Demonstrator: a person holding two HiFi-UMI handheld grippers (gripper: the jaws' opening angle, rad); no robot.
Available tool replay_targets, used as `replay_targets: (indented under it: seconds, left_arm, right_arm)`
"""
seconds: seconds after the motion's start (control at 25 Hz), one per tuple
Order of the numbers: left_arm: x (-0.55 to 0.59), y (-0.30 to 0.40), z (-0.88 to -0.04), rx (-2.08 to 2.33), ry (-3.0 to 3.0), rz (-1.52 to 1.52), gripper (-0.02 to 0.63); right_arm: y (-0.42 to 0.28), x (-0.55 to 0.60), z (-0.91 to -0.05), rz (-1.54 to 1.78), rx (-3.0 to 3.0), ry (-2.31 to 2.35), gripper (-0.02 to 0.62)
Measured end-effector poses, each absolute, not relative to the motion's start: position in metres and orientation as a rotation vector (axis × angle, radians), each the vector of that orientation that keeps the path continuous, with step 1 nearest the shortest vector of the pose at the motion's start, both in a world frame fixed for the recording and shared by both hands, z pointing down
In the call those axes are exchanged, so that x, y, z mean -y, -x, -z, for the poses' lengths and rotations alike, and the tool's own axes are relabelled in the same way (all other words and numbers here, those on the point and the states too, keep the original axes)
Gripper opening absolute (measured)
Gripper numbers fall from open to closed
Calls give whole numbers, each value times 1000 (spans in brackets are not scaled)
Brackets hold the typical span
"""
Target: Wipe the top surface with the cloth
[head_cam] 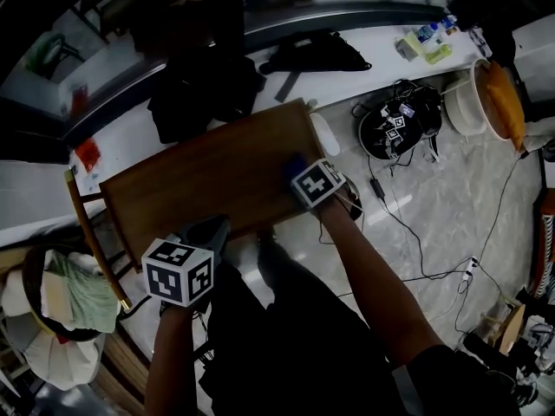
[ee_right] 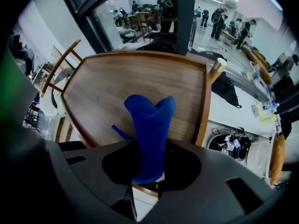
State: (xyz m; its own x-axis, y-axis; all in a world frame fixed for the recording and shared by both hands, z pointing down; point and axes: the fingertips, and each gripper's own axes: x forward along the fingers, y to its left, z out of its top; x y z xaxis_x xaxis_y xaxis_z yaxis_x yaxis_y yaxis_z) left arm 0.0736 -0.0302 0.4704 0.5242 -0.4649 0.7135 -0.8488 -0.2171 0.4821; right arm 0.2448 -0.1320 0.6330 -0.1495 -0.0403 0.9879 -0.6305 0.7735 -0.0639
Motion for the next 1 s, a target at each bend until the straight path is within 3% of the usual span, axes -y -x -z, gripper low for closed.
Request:
replay_targets:
  seconds: [0.6,0.88,1.0]
  left_arm:
    - [-29,29,-459,1176,-1800,-470,11]
    - [-81,106,-451,1264,-1734,-429,11]
    - [-106,138,-450,1300,-1709,-408,11]
  right_arm:
    - [-281,143,-629,-520,1438,-719,101]
    - [-275,142,-625,-435,1350,-737,101]
    - [-241,138,-610,-352,1408,-739,101]
